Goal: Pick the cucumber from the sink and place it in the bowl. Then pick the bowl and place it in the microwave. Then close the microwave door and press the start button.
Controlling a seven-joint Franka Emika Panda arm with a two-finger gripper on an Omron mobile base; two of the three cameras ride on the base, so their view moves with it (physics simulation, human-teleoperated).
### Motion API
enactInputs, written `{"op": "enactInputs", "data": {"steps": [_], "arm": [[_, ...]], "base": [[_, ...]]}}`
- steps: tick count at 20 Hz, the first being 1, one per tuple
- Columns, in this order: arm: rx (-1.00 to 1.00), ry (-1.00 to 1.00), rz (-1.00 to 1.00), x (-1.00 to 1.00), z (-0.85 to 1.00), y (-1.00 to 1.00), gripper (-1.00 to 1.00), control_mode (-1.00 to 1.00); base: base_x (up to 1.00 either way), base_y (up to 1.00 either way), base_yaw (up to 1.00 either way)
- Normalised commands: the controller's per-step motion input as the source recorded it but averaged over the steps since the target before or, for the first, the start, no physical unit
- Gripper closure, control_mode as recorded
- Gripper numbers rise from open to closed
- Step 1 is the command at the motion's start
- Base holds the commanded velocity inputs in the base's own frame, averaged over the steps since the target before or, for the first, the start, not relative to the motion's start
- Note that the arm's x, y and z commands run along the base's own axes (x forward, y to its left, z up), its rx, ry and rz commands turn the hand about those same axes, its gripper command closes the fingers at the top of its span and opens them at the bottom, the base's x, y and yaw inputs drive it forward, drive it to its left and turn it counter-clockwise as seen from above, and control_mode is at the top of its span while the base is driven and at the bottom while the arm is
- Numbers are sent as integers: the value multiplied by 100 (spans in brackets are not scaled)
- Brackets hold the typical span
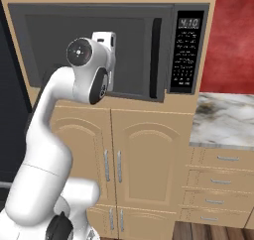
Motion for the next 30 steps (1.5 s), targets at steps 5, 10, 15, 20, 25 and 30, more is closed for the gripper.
{"op": "enactInputs", "data": {"steps": [5,10,15,20,25,30], "arm": [[-4,0,0,56,0,-23,-100,-100],[-5,0,0,36,-6,-18,-100,-100],[-7,0,0,29,-19,-6,-100,-100],[-1,-7,0,-53,-3,-2,-100,-100],[0,-22,5,-100,10,-21,-100,-100],[0,-6,8,-98,-6,-68,-100,-100]], "base": [[0,0,0],[0,0,0],[0,0,0],[0,0,0],[0,0,0],[0,0,0]]}}
